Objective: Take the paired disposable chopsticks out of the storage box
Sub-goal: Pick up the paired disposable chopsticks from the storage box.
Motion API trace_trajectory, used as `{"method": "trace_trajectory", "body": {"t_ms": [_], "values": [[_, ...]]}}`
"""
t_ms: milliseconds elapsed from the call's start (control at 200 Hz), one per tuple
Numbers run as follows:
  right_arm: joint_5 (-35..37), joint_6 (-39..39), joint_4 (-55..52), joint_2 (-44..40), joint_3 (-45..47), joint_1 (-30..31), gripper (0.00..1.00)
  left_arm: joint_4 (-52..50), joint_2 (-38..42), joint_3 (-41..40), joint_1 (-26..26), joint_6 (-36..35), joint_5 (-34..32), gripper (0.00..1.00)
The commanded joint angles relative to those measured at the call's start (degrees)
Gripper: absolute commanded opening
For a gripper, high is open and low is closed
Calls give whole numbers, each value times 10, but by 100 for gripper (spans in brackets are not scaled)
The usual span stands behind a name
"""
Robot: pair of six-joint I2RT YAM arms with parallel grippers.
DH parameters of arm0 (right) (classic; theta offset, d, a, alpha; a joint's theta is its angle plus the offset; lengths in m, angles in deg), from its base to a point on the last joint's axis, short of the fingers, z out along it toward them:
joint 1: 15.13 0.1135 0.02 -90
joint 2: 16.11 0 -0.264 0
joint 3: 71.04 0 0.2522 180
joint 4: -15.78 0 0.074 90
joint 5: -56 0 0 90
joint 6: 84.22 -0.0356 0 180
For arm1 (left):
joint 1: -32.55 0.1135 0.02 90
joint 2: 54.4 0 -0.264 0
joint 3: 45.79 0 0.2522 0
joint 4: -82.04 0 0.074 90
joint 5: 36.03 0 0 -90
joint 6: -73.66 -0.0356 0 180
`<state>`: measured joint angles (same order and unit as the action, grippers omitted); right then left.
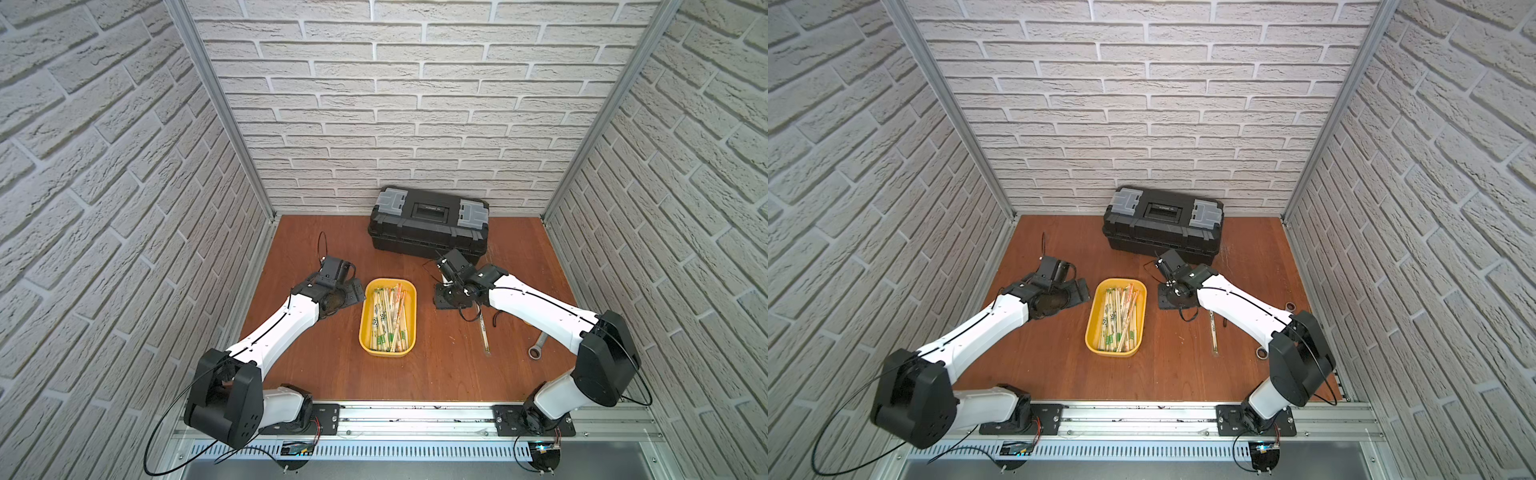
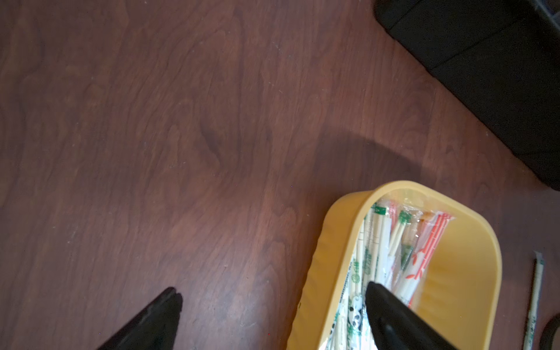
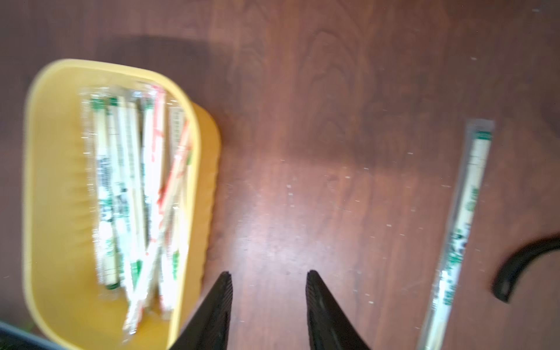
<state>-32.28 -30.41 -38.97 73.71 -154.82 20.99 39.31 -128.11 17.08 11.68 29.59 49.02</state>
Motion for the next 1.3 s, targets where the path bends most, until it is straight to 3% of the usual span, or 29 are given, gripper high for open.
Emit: {"method": "trace_trajectory", "body": {"t_ms": [0, 580, 1295], "values": [[-36, -24, 31, 21, -29, 21, 40, -4, 15, -14, 11, -12, -4, 98], [-69, -53, 61, 184, -147, 70, 37, 13, 32, -46, 27, -14, 16, 98], [-50, -58, 58, 231, -175, 72, 36, 25, 35, -58, 29, -7, 30, 98]]}}
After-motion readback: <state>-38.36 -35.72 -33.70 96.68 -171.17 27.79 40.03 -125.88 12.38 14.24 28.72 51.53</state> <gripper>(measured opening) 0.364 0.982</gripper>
